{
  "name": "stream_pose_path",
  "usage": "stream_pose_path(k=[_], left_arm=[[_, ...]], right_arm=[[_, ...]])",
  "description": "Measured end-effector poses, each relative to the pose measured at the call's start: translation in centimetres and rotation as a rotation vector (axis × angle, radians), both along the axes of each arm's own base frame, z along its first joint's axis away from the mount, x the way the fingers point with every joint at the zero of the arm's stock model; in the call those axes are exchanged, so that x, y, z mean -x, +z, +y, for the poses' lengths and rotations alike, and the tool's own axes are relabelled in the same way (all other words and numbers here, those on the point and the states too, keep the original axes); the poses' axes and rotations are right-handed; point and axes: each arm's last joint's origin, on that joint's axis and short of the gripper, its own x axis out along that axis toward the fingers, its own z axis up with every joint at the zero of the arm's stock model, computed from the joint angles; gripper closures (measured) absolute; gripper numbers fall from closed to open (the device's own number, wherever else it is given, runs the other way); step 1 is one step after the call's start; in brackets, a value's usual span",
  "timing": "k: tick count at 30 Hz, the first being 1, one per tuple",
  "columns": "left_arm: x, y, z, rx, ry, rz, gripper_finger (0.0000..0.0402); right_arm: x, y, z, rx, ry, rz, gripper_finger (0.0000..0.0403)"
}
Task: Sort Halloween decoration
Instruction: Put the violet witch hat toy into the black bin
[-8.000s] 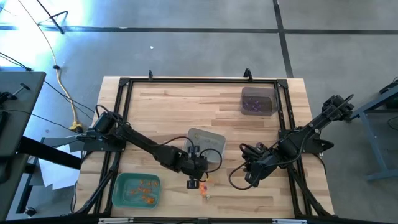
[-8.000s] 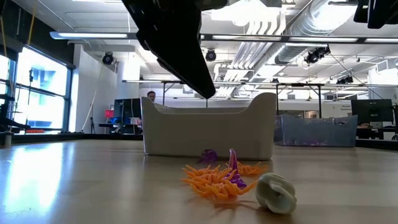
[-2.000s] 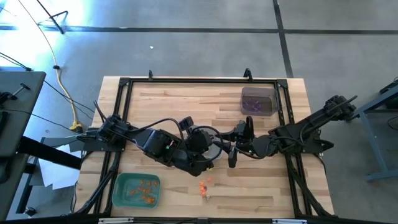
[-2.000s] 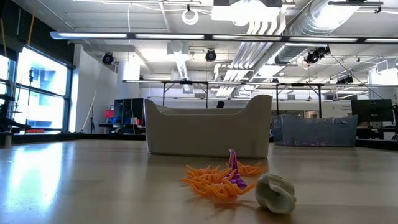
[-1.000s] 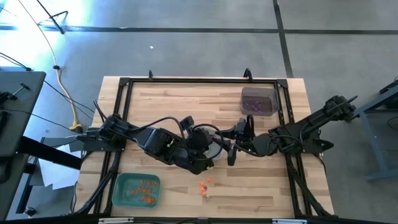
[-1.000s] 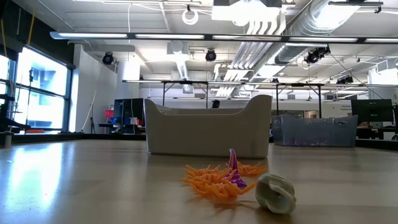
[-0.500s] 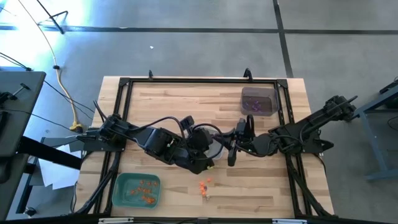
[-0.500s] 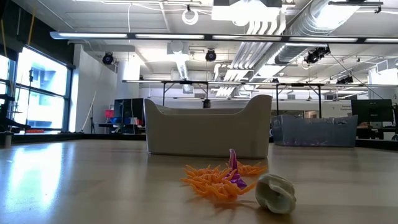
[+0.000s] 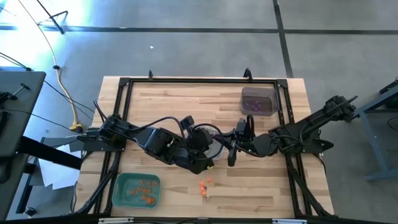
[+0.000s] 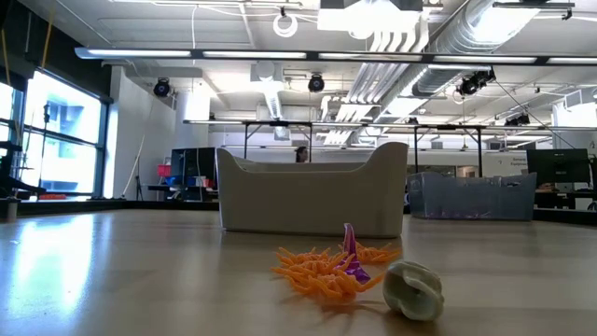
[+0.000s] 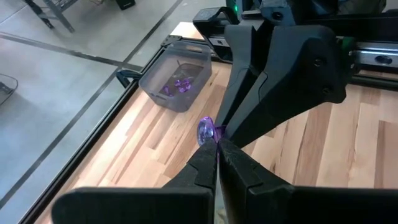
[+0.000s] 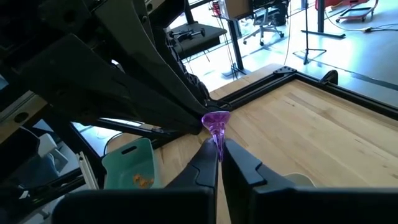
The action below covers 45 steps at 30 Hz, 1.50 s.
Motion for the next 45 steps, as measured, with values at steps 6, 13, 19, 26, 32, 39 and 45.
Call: stream_pose_path(k=[6, 13, 19, 26, 32, 39, 45], left_arm=[[0.0, 0.0, 0.0, 0.001, 0.003, -0.001, 0.0401], [0.0, 0.0, 0.0, 0.0, 0.002, 0.001, 0.04], [0.0, 0.0, 0.0, 0.003, -0.001, 0.003, 0.0366], [0.0, 0.0, 0.0, -0.005, -0.009, 0.011, 0.0308], [0.0, 0.0, 0.1, -0.013, 0.006, 0.005, 0.0285], [0.6, -0.4, 0.0, 0.001, 0.039, 0.034, 0.0284], [1.0, -0.6, -0.2, 0.004, 0.048, 0.052, 0.0284]], right_arm=[[0.0, 0.0, 0.0, 0.0, -0.003, -0.001, 0.0401], [0.0, 0.0, 0.0, 0.001, -0.005, -0.001, 0.0402], [0.0, 0.0, 0.0, 0.001, -0.008, -0.002, 0.0402], [0.0, 0.1, -0.2, 0.009, -0.047, -0.008, 0.0403], [0.9, 0.9, -1.1, 0.038, -0.132, -0.022, 0.0403], [5.6, 1.1, -5.7, -0.021, -0.405, 0.108, 0.0403], [11.4, -0.1, -10.5, -0.173, -0.669, 0.318, 0.0403]])
